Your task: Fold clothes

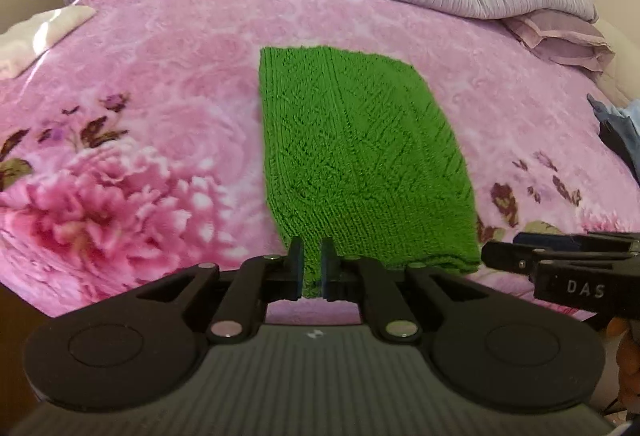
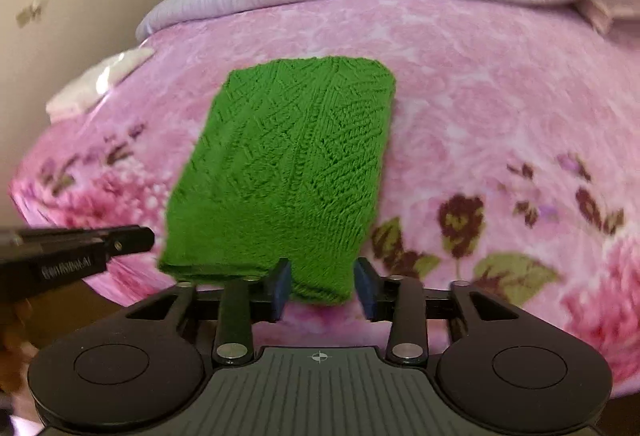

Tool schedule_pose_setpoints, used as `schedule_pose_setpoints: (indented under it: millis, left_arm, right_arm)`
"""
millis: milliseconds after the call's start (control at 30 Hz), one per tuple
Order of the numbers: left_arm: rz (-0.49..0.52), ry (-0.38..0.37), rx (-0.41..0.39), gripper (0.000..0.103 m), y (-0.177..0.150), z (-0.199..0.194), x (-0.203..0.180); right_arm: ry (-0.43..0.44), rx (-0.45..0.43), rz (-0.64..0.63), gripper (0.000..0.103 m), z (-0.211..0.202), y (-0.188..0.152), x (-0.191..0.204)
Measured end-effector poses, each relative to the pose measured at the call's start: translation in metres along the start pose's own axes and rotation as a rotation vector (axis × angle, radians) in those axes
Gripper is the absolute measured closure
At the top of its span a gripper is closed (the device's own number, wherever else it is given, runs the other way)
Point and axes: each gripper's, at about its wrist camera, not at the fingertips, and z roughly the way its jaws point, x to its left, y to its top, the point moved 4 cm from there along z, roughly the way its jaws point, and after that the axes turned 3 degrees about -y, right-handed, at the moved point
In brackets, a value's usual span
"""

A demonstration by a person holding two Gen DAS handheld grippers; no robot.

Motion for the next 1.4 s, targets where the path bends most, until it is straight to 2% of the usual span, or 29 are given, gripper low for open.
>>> schedule_pose_setpoints:
  millis: [100,233,400,733,1400]
  left_arm:
    - [0.009,0.012,-0.009,0.082,-0.003,-0.013,-0.007]
    - [0.015,0.022,-0.013,0.078,-0.013,-0.026,-0.013]
    - [0.022,0.041,-0.017,0.073,-0.028,-0.039,-0.018]
    - [0.023,0.064,-0.018,0.069,-0.054,-0.057,-0.021]
    - [0.016,0.068,-0.032,0.065,-0.058,-0.067,-0.021]
  right_arm:
    - [0.007,-0.009,0.03,0.054,-0.016,0.001,0.003]
    - [-0.042,-0.034,-0.001,0.05,-0.031,-0.007,0.013]
    - [-0.071,-0.016,-0.011,0.049,-0.04,-0.025,0.021]
    - [-0.104,-0.001,-0.029,0.048,-0.052,-0.053,0.032]
    - [-0.115,-0.025,-0.071,0.047,-0.061,-0.057,0.04]
